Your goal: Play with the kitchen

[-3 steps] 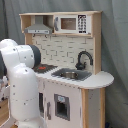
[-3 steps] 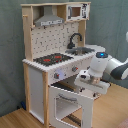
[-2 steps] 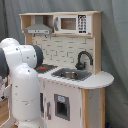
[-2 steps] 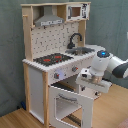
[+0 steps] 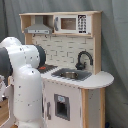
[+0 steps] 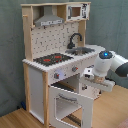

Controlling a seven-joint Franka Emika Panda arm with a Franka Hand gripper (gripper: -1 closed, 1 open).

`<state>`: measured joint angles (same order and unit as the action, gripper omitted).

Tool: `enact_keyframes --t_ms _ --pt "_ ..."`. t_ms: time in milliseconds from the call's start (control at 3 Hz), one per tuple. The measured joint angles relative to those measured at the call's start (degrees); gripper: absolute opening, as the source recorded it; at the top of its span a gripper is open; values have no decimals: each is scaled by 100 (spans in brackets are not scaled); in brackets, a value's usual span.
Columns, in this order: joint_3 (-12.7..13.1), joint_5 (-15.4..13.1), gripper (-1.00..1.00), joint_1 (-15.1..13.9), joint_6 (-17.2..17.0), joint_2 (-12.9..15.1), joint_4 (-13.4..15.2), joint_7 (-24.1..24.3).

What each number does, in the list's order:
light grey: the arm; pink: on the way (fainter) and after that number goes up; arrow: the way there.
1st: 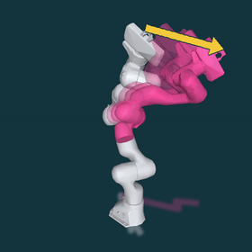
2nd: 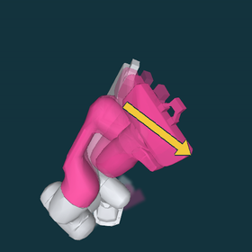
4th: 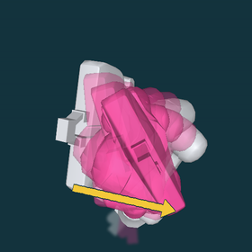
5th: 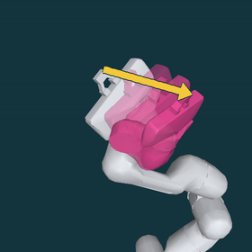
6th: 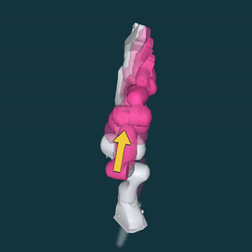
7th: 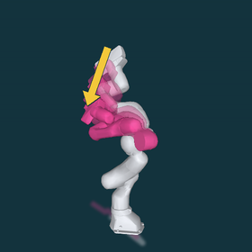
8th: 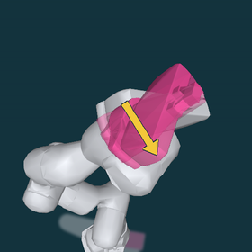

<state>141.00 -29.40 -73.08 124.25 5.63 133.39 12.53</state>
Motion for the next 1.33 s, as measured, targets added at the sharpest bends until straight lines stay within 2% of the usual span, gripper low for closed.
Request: enact_keyframes --t_ms 333,1000,1333 --pt "59 -203 100 0 -622 1 -39 157" --pt "241 -575 100 1 -2007 1 -403 179" --pt "378 -729 100 2 -2524 -5 -566 178"
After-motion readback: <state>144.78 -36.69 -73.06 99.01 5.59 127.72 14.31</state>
